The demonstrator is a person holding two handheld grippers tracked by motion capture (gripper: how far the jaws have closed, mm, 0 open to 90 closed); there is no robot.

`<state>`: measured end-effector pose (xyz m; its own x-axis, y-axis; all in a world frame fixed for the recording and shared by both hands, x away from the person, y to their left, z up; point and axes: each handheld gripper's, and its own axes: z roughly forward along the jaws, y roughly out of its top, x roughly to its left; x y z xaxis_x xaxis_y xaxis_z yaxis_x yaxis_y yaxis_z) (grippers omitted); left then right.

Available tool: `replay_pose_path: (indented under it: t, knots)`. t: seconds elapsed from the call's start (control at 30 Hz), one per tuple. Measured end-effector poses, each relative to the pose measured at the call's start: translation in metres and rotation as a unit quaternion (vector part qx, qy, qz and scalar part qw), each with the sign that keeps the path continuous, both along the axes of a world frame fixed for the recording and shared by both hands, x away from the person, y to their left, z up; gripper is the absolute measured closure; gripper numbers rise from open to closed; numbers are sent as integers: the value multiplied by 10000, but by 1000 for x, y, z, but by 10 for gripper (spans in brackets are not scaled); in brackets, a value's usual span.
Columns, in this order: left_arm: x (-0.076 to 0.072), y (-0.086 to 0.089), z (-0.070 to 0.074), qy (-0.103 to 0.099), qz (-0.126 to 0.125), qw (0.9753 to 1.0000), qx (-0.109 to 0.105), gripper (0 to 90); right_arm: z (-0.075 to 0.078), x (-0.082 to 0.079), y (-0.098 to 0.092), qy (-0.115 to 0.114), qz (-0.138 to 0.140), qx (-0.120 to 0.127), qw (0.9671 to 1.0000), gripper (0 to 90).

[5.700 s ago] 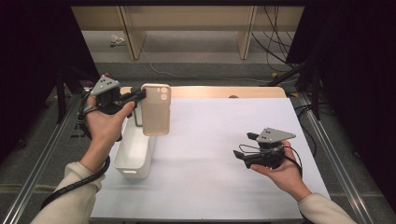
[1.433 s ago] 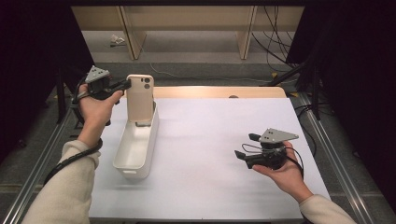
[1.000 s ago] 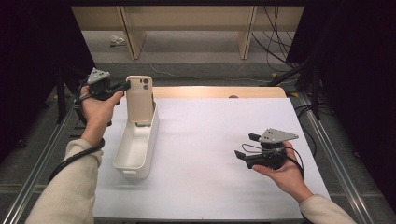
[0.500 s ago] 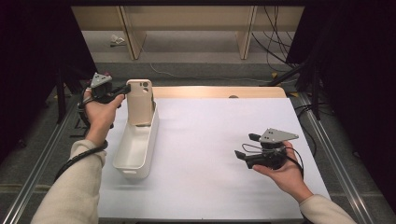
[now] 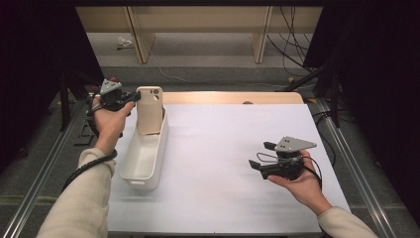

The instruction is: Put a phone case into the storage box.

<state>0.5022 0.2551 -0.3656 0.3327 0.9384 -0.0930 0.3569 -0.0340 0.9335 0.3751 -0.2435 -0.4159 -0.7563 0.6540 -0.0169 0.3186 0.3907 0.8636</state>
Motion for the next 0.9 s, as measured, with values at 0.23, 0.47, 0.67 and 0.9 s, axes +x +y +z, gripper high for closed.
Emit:
replay_pose_path:
  t: [0.23,0.47,0.67,0.9]
  knots:
    - [2,2,-7,66,55,10000,-3,830,0,0,0,-3,3,-1,10000,168]
    - [3,4,-16,150,111,9998,-29,827,0,0,1,-4,1,11,10000,168]
    - [5,3,-19,170,115,9998,-1,825,0,0,1,3,7,10,10000,168]
    - [7,2,-23,215,136,9997,27,822,0,0,1,-6,13,20,10000,168]
